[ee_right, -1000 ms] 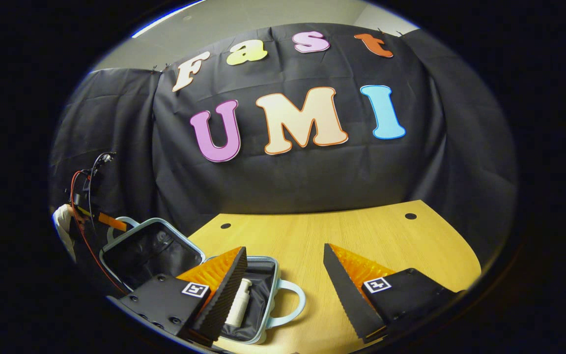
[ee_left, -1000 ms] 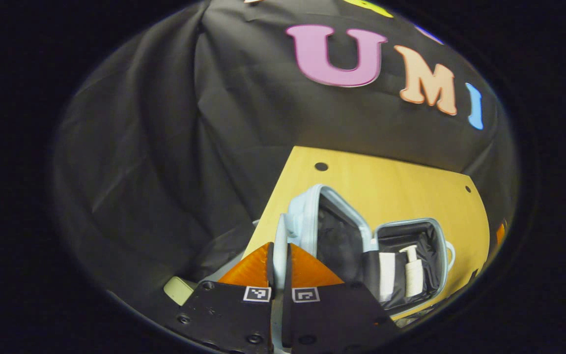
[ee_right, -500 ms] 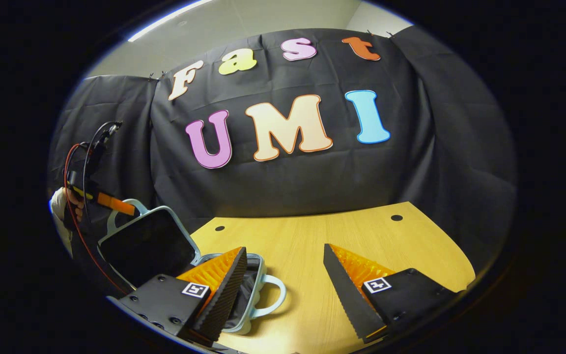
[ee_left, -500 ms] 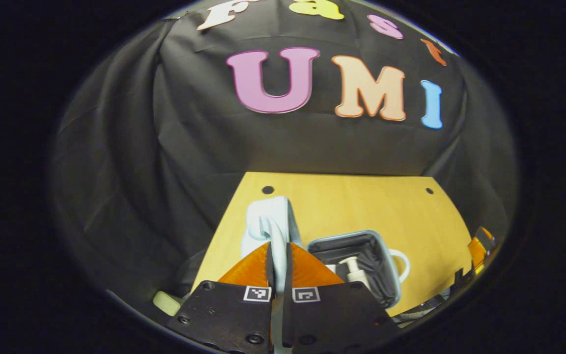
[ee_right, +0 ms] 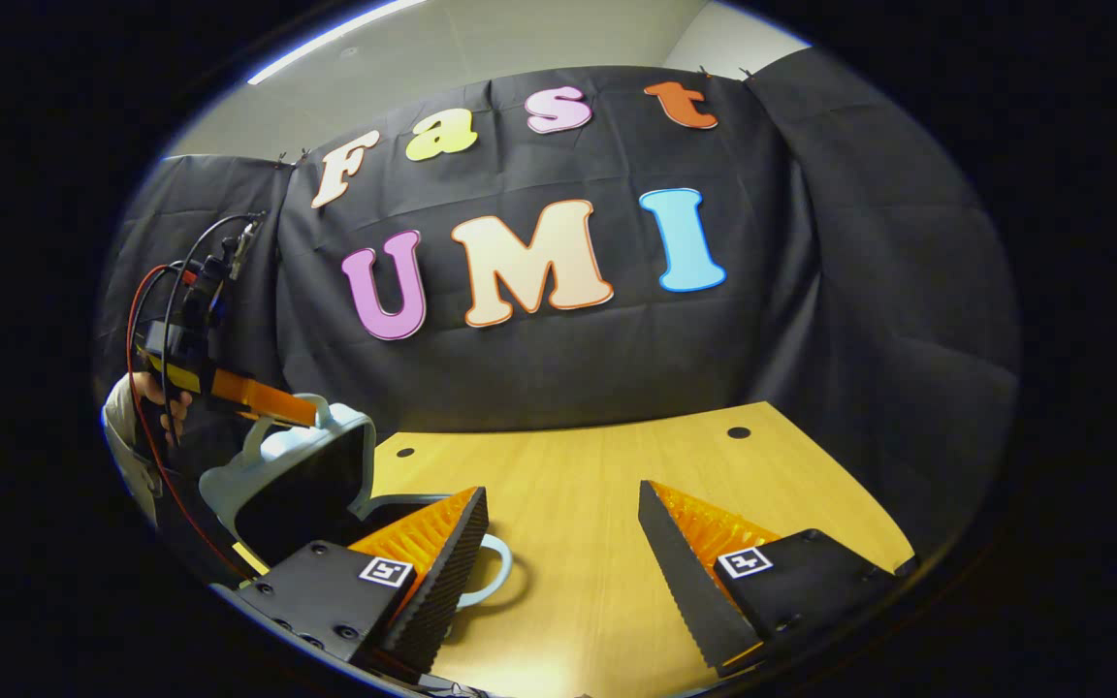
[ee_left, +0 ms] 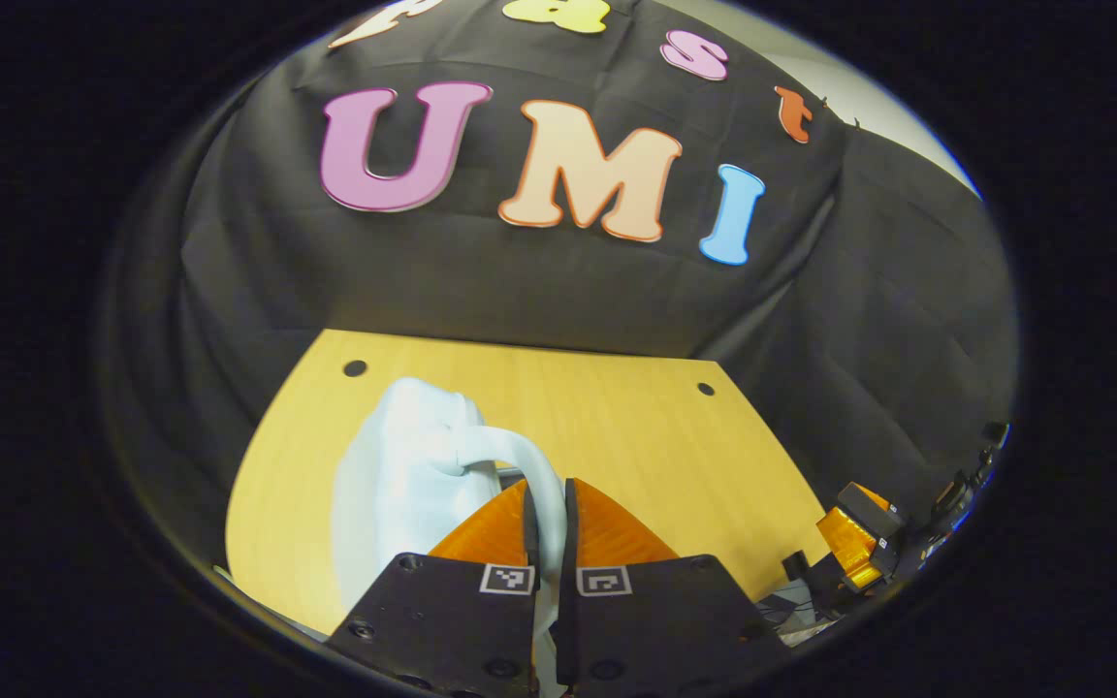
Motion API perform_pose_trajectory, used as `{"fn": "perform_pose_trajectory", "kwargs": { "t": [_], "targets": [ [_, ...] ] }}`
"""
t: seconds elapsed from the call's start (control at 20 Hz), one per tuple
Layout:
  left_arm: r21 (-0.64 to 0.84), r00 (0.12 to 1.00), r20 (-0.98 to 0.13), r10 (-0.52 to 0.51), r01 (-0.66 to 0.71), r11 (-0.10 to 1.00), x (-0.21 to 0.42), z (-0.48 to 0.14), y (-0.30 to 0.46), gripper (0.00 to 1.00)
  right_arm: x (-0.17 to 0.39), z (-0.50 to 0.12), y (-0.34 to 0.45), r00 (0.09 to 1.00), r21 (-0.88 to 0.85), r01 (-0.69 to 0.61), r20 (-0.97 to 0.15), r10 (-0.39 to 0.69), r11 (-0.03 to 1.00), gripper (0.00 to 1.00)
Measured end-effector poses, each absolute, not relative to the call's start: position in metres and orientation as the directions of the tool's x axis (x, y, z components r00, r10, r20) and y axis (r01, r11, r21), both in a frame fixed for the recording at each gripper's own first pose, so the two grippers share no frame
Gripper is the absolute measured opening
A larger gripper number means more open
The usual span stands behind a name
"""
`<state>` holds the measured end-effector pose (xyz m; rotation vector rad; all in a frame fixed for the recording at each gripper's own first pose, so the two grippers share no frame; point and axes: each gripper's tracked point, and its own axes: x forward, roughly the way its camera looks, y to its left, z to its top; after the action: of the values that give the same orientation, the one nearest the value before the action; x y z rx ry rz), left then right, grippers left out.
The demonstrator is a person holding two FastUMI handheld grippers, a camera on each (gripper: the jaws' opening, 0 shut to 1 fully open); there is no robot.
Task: First open the suitcase, pack the skin care products into it, and then close the suitcase.
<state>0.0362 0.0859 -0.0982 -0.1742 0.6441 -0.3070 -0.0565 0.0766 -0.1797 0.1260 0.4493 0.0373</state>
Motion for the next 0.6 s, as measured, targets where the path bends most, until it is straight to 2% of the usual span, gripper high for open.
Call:
{"fn": "perform_pose_trajectory", "kwargs": {
  "t": [0.2, 0.45, 0.55, 0.6],
  "targets": [
    [-0.253, 0.706, -0.602, -0.373, 0.275, 0.928, 0.038, -0.137, 0.040, 0.02, -0.068, -0.176, 0.042, 0.902, 0.100, 0.047, -0.432, 0.001, 0.994, 0.98],
    [-0.206, 0.629, -0.685, -0.368, 0.317, 0.926, 0.035, -0.199, 0.000, 0.02, -0.080, -0.178, 0.007, 0.893, 0.077, 0.106, -0.445, -0.061, 0.991, 0.98],
    [-0.205, 0.610, -0.696, -0.378, 0.336, 0.919, 0.033, -0.210, -0.013, 0.07, -0.083, -0.180, -0.001, 0.890, 0.075, 0.123, -0.449, -0.077, 0.989, 0.98],
    [-0.186, 0.616, -0.697, -0.368, 0.341, 0.922, 0.035, -0.212, -0.015, 0.17, -0.083, -0.182, -0.004, 0.889, 0.074, 0.130, -0.450, -0.084, 0.989, 0.98]
  ]
}}
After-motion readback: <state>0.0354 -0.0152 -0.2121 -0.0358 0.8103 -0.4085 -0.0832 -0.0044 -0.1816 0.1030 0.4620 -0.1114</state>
